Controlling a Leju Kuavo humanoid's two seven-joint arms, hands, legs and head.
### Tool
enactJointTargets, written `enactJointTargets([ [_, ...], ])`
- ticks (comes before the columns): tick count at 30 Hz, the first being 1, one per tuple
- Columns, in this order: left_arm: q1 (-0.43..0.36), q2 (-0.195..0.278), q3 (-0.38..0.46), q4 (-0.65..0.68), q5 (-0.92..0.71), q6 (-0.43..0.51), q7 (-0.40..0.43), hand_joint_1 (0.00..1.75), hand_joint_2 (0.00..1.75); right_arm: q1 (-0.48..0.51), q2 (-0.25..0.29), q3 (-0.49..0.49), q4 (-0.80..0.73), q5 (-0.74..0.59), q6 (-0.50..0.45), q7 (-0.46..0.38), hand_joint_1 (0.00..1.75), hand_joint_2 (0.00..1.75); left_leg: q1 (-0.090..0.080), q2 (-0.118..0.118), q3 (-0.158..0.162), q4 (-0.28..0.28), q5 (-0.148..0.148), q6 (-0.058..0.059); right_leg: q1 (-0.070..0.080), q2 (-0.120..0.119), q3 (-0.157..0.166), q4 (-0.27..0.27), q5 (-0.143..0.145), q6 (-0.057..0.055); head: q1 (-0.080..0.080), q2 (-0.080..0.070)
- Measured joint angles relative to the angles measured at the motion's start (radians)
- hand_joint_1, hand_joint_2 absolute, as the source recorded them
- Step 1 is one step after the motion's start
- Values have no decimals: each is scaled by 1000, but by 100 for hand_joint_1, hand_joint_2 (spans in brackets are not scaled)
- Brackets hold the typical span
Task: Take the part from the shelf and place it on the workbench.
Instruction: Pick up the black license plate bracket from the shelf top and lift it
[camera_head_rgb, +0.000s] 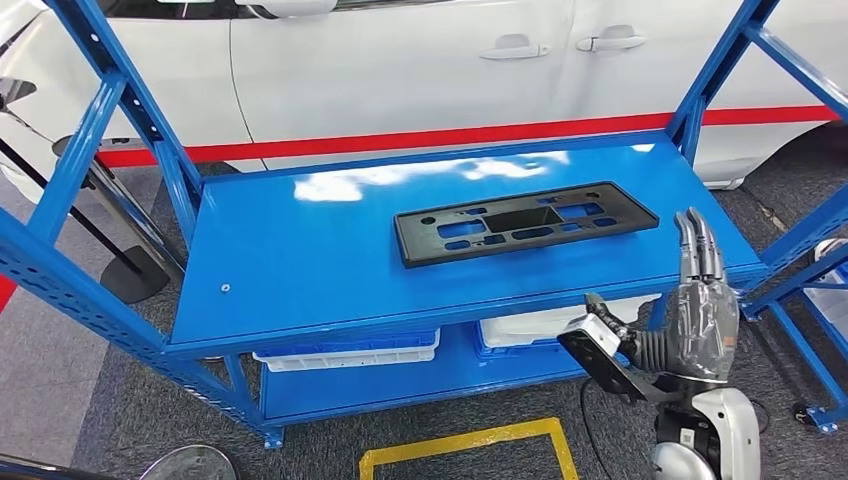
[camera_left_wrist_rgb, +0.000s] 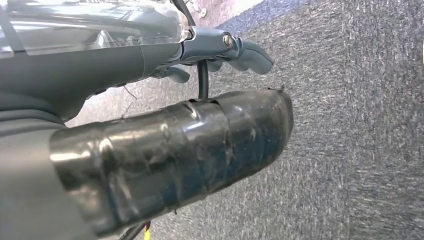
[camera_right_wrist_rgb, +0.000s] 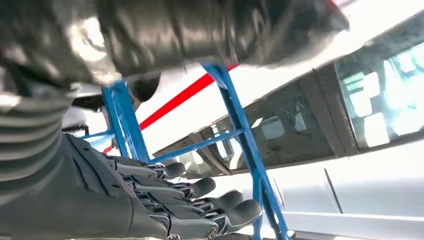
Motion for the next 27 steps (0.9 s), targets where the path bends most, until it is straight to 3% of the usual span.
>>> enactJointTargets([
  [10,-30,0,1,71,-51,23,3,0,0,-156,-60,97,292,144,1,21,0,175,0,0,0,1,0,0,0,-1,0,0,0,0,0,0],
  [27,-32,0,8,109,-62,17,41,0,0,-353,-119,93,663,274,-25,35,0,175,0,0,-1,1,0,1,0,-1,-1,0,0,0,0,0],
])
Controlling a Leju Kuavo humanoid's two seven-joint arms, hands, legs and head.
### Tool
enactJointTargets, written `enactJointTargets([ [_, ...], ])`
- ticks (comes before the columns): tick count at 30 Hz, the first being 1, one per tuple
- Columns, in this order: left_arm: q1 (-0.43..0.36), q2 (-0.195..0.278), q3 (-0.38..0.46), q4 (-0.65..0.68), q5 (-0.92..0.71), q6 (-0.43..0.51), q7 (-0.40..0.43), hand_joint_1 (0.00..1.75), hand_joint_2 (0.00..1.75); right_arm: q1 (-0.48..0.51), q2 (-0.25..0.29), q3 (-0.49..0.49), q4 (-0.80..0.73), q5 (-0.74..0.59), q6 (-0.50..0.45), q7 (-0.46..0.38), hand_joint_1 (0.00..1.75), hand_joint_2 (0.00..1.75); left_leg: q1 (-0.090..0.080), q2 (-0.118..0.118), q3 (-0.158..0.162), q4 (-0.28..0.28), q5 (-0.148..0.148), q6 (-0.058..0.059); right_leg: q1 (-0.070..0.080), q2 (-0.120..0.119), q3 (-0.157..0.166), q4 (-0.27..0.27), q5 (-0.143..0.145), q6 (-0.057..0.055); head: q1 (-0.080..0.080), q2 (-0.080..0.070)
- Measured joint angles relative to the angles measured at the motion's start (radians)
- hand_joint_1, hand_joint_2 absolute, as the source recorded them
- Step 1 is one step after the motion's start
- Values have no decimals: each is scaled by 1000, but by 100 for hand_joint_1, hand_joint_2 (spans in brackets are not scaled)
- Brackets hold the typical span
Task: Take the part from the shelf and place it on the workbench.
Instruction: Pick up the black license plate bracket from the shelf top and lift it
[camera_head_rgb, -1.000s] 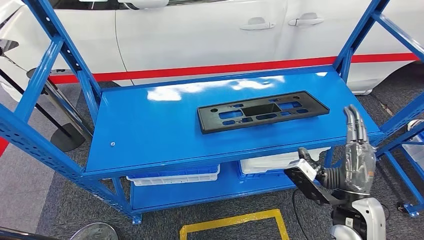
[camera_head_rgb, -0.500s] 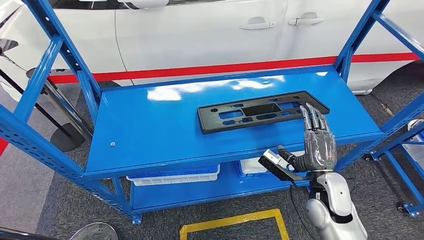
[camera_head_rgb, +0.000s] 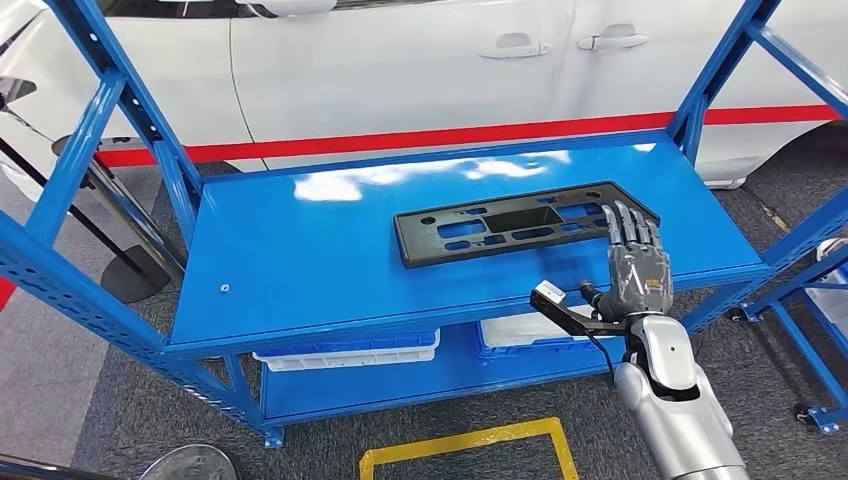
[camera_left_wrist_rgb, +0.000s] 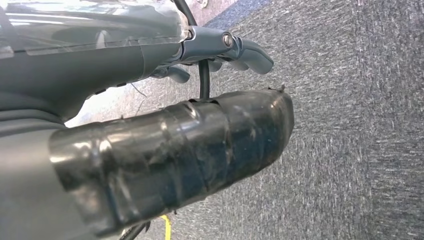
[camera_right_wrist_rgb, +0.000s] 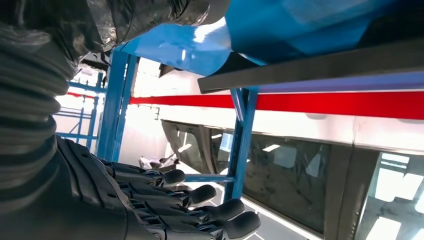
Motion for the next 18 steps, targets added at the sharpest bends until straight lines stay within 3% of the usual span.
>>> enactJointTargets([
  [18,-2,-3,0,5,-20,8,-32,0,0,-74,1,-13,196,28,-4,-14,0,175,0,0,0,0,0,0,0,0,0,0,0,0,0,0],
])
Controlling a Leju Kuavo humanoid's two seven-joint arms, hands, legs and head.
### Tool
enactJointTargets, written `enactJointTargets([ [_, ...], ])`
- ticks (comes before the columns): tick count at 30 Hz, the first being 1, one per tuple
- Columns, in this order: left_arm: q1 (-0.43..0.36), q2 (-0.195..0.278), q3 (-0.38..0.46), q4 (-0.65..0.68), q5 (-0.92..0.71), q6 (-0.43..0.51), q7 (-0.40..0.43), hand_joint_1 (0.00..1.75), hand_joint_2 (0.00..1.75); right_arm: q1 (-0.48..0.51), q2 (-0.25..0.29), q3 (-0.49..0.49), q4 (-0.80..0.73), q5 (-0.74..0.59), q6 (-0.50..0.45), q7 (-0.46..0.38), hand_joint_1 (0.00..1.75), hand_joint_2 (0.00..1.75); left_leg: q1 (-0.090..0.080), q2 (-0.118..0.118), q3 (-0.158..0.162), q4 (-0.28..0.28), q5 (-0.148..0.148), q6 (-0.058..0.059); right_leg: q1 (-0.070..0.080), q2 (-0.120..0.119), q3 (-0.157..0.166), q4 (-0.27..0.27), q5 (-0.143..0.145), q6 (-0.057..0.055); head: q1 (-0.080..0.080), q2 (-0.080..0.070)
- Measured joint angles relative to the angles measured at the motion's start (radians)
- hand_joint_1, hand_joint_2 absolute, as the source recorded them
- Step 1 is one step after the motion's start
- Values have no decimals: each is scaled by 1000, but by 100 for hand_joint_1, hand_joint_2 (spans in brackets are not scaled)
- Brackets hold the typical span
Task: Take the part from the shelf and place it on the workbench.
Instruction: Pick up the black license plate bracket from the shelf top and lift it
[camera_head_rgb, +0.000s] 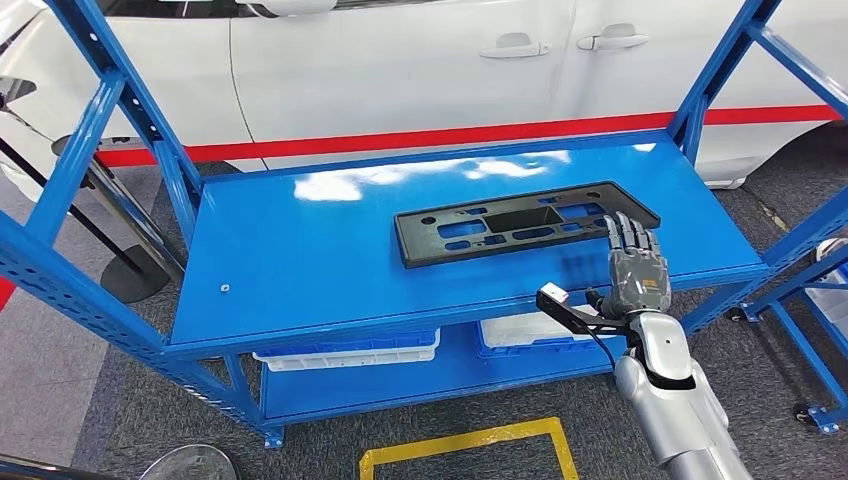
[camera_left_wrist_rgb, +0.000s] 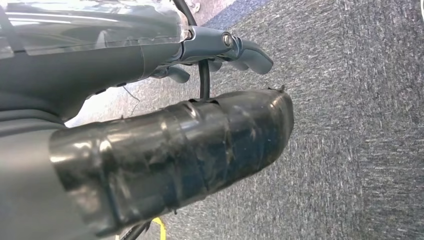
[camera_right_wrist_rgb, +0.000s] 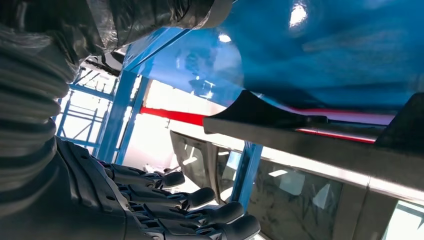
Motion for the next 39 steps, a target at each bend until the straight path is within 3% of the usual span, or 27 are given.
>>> enactJointTargets([
  [14,-4,-2,-6,6,-27,-24,8,0,0,-94,54,19,128,18,-25,-30,0,175,0,-1,0,0,0,0,1,0,0,1,0,0,0,0],
  [24,-6,-3,-27,6,-36,-47,24,0,0,-198,122,61,214,26,-48,-44,0,175,0,-1,0,0,1,0,1,-1,0,1,0,0,0,0],
  [36,-7,-3,-31,8,-42,-65,38,0,0,-251,172,124,317,39,-50,-49,0,175,0,-1,-1,0,1,0,0,-1,0,0,1,0,0,0],
  [39,-9,-5,-36,9,-44,-67,40,0,0,-263,184,152,339,41,-55,-49,0,175,3,1,11,-22,9,14,-2,1,7,-15,6,10,0,0],
])
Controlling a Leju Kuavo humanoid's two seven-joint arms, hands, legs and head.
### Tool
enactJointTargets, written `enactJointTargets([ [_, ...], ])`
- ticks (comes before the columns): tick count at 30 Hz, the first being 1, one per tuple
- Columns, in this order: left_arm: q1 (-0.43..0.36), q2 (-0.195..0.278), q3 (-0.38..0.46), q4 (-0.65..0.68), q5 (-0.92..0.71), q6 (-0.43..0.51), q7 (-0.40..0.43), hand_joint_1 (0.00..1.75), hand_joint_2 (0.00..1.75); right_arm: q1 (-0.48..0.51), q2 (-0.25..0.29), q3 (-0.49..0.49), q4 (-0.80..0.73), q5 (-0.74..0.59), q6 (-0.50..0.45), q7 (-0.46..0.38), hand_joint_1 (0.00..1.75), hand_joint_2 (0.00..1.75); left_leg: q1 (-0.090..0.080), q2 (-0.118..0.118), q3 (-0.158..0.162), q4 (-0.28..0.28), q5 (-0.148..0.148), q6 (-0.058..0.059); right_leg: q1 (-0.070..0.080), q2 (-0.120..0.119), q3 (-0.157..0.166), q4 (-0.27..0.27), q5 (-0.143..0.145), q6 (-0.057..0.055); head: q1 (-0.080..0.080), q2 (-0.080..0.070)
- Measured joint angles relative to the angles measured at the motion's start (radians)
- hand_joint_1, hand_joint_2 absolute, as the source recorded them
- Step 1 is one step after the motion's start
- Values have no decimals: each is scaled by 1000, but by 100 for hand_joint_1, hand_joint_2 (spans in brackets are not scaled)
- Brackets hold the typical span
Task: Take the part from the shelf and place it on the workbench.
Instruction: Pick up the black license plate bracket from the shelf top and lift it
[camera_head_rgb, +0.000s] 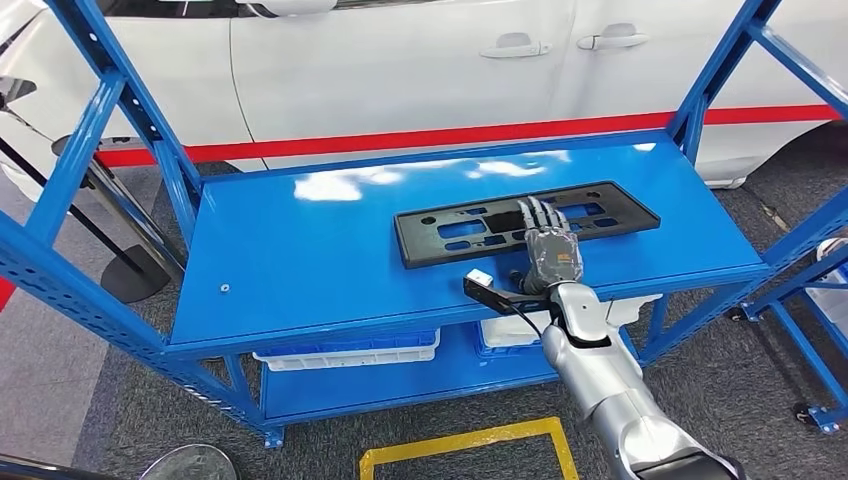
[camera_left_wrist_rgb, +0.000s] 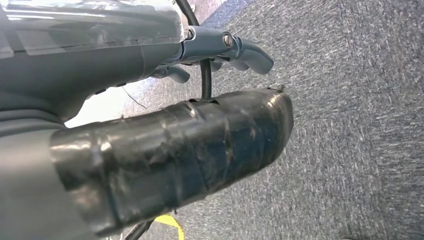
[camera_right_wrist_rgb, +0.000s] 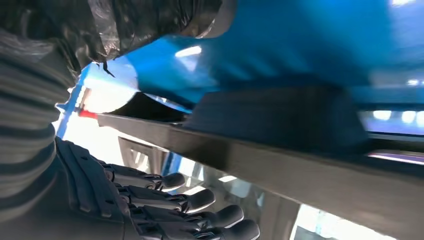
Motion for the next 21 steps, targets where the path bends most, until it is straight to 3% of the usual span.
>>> enactJointTargets([
  [2,-2,-4,-5,1,-1,1,1,0,0,-6,3,14,9,0,-1,0,0,175,10,3,24,-42,16,13,-1,-2,-12,27,-15,10,1,0],
  [3,-2,-6,-8,2,-1,1,1,0,0,-6,4,20,13,1,-1,0,0,175,14,4,34,-57,22,15,-5,-4,-37,72,-34,15,1,0],
  [5,-2,-8,-12,3,-1,2,1,0,0,-3,6,31,24,1,-1,-1,0,175,19,4,41,-65,21,15,-19,-6,-119,199,-72,31,1,0],
  [6,-1,-8,-14,3,-1,2,1,0,0,-2,6,34,28,1,-1,-3,0,175,23,4,44,-64,17,11,-28,-7,-152,240,-71,40,1,0],
  [7,1,-9,-14,3,-1,1,1,0,0,-1,7,37,31,1,-2,-5,0,175,28,4,49,-61,10,5,-36,-9,-168,245,-49,50,1,0],
  [8,2,-9,-15,3,-1,1,1,0,0,-2,8,39,33,0,-2,-8,0,175,34,3,56,-56,0,-4,-45,-12,-164,210,-7,60,1,0],
  [10,4,-8,-15,3,-1,0,1,0,0,-4,10,45,38,0,0,-13,0,175,46,0,68,-40,-26,-27,-57,-19,-124,92,73,80,2,0],
  [11,4,-8,-15,3,-1,-1,1,0,0,-6,10,49,41,0,3,-14,0,175,48,-1,70,-30,-38,-39,-57,-20,-106,48,87,81,4,0],
  [12,3,-7,-16,3,-1,-2,1,0,0,-9,13,53,43,1,5,-15,0,175,47,-1,70,-25,-47,-49,-55,-20,-98,29,82,73,5,0],
  [14,1,-8,-16,4,-1,-3,1,0,0,-19,16,58,45,1,7,-16,0,175,47,1,75,-28,-55,-63,-47,-17,-95,31,60,45,7,0],
  [16,-1,-11,-16,5,-1,-4,0,0,0,-28,21,61,45,1,7,-16,0,175,51,3,86,-26,-64,-71,-45,-13,-84,32,50,21,7,0],
  [17,-3,-11,-16,5,-1,-4,0,0,0,-31,23,62,45,2,7,-17,0,175,52,3,77,1,-77,-71,-45,-13,-75,28,45,11,7,0],
  [18,-4,-11,-16,5,-1,-4,0,0,0,-32,25,63,46,2,7,-17,0,175,52,4,51,54,-96,-69,-44,-13,-65,25,40,3,6,0],
  [20,-3,-11,-16,5,-1,-4,0,0,0,-33,27,68,47,3,8,-17,0,175,45,4,-47,205,-138,-62,-36,-14,-51,23,28,-8,6,0],
  [21,-1,-11,-16,5,-1,-4,0,0,0,-32,29,71,47,3,8,-17,0,175,40,4,-96,267,-143,-58,-31,-14,-44,23,22,-12,6,0],
])
